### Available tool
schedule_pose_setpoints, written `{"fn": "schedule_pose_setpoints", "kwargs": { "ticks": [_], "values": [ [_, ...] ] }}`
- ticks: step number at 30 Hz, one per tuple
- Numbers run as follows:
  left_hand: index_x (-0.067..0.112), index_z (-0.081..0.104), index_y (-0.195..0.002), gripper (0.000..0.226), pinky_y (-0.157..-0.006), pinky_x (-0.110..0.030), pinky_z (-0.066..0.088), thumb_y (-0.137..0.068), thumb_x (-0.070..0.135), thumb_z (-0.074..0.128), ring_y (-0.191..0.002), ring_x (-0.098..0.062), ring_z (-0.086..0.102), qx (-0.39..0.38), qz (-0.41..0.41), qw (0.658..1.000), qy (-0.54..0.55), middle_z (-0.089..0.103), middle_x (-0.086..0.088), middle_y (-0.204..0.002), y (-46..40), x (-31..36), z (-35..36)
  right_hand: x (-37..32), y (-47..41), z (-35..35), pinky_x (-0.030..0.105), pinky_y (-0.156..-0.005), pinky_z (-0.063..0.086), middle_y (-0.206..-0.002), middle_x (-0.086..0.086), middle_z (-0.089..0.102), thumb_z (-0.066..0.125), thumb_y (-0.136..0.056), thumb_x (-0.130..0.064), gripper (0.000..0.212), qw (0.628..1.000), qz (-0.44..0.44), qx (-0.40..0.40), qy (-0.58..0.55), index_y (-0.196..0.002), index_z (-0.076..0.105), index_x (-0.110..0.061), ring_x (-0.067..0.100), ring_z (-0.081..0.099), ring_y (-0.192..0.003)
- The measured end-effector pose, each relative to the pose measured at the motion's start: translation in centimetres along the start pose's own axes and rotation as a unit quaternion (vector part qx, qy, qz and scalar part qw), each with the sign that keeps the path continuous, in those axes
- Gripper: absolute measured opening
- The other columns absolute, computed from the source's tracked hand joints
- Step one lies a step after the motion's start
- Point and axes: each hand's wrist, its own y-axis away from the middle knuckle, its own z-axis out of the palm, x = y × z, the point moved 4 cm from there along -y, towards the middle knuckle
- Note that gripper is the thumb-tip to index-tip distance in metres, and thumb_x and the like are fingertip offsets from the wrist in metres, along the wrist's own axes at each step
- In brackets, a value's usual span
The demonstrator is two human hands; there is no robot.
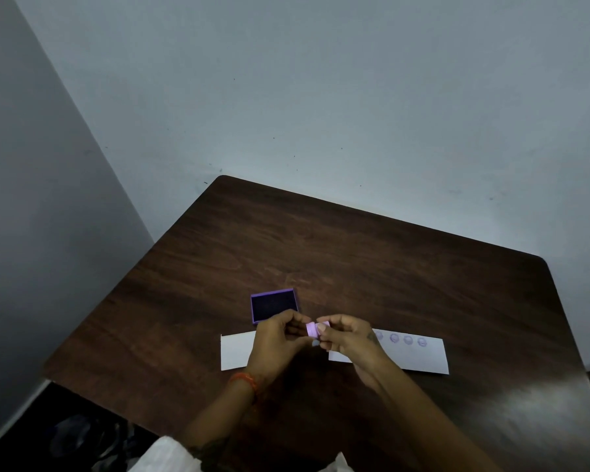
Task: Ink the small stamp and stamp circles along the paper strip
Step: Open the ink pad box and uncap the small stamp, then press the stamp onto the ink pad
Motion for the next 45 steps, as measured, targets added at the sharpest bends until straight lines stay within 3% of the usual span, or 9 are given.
{"fn": "schedule_pose_setpoints", "kwargs": {
  "ticks": [4, 12, 18, 24, 29, 32, 38, 42, 45],
  "values": [
    [0.020, 0.068, -0.087, 0.026, -0.070, -0.013, 0.055, -0.068, 0.007, 0.078, -0.084, -0.007, 0.070, 0.004, -0.019, 0.999, 0.032, 0.075, 0.003, -0.089, -0.3, -0.5, 0.0, 0.3, -0.1, -0.6, 0.023, -0.070, 0.055, -0.105, 0.010, 0.071, 0.061, -0.085, -0.004, 0.017, 0.995, 0.052, -0.002, -0.088, -0.098, 0.070, -0.012, 0.019, 0.068, -0.096],
    [0.022, 0.065, -0.096, 0.031, -0.083, -0.025, 0.055, -0.072, 0.004, 0.074, -0.091, -0.011, 0.068, -0.021, -0.103, 0.994, 0.034, 0.071, 0.002, -0.099, -0.9, -2.5, 1.0, 1.0, 0.1, -1.1, 0.023, -0.057, 0.058, -0.082, 0.013, 0.077, 0.065, -0.068, 0.002, 0.015, 0.928, 0.109, -0.036, -0.355, -0.076, 0.077, -0.001, 0.015, 0.073, -0.071],
    [0.021, 0.068, -0.098, 0.019, -0.068, -0.006, 0.044, -0.080, 0.016, 0.069, -0.088, 0.003, 0.059, -0.048, -0.069, 0.991, -0.100, 0.066, 0.012, -0.098, -1.2, -3.8, 1.7, 0.7, 0.2, -1.1, 0.026, -0.060, 0.060, -0.086, 0.016, 0.076, 0.063, -0.068, 0.005, 0.018, 0.916, 0.102, -0.054, -0.385, -0.080, 0.076, 0.001, 0.019, 0.073, -0.073],
    [0.018, 0.068, -0.103, 0.023, -0.094, -0.023, 0.045, -0.080, 0.020, 0.068, -0.105, -0.010, 0.058, -0.058, 0.006, 0.971, -0.232, 0.067, 0.001, -0.114, -1.5, -4.1, 1.8, 0.0, 0.8, -0.7, 0.029, -0.064, 0.061, -0.093, 0.017, 0.075, 0.059, -0.069, 0.009, 0.023, 0.911, 0.086, -0.072, -0.396, -0.086, 0.073, 0.000, 0.022, 0.073, -0.081],
    [0.023, 0.063, -0.106, 0.030, -0.082, -0.011, 0.041, -0.078, 0.018, 0.070, -0.099, -0.005, 0.054, 0.026, 0.029, 0.966, -0.255, 0.060, 0.004, -0.118, -1.9, -3.9, -0.1, -0.3, 0.5, -0.5, 0.029, -0.065, 0.061, -0.092, 0.015, 0.076, 0.061, -0.069, 0.006, 0.021, 0.917, 0.077, -0.068, -0.386, -0.083, 0.073, -0.003, 0.022, 0.073, -0.084],
    [0.023, 0.060, -0.114, 0.038, -0.094, -0.020, 0.039, -0.077, 0.016, 0.070, -0.112, -0.012, 0.050, 0.110, 0.064, 0.954, -0.270, 0.056, 0.002, -0.122, -2.2, -3.4, -2.6, -0.1, -0.1, -0.4, 0.026, -0.063, 0.060, -0.092, 0.012, 0.076, 0.063, -0.069, 0.004, 0.021, 0.919, 0.082, -0.063, -0.380, -0.083, 0.075, -0.005, 0.019, 0.074, -0.083],
    [0.018, 0.042, -0.134, 0.064, -0.113, -0.040, 0.031, -0.077, 0.015, 0.072, -0.137, -0.022, 0.031, 0.141, 0.020, 0.948, -0.285, 0.042, -0.004, -0.145, -3.2, -4.0, -6.7, -0.7, -2.1, 0.8, 0.017, -0.062, 0.057, -0.086, 0.003, 0.077, 0.059, -0.080, 0.004, 0.022, 0.959, 0.059, -0.059, -0.270, -0.089, 0.074, -0.010, 0.007, 0.070, -0.074],
    [0.017, 0.027, -0.142, 0.076, -0.120, -0.044, 0.012, -0.079, 0.019, 0.069, -0.145, -0.022, 0.010, 0.071, 0.003, 0.959, -0.275, 0.026, -0.003, -0.154, -4.3, -5.2, -7.4, -1.9, -4.2, 2.9, 0.018, -0.066, 0.055, -0.094, 0.004, 0.072, 0.059, -0.084, 0.005, 0.023, 0.999, -0.003, -0.021, -0.049, -0.096, 0.068, -0.013, 0.014, 0.067, -0.086],
    [0.015, 0.021, -0.144, 0.079, -0.119, -0.040, 0.003, -0.081, 0.024, 0.068, -0.145, -0.024, 0.005, 0.041, -0.001, 0.959, -0.282, 0.019, -0.004, -0.156, -4.9, -5.9, -7.5, -2.8, -5.8, 5.4, 0.016, -0.066, 0.053, -0.092, 0.002, 0.069, 0.069, -0.079, -0.003, 0.019, 0.983, -0.086, 0.016, 0.162, -0.094, 0.069, -0.013, 0.017, 0.065, -0.087]
  ]
}}
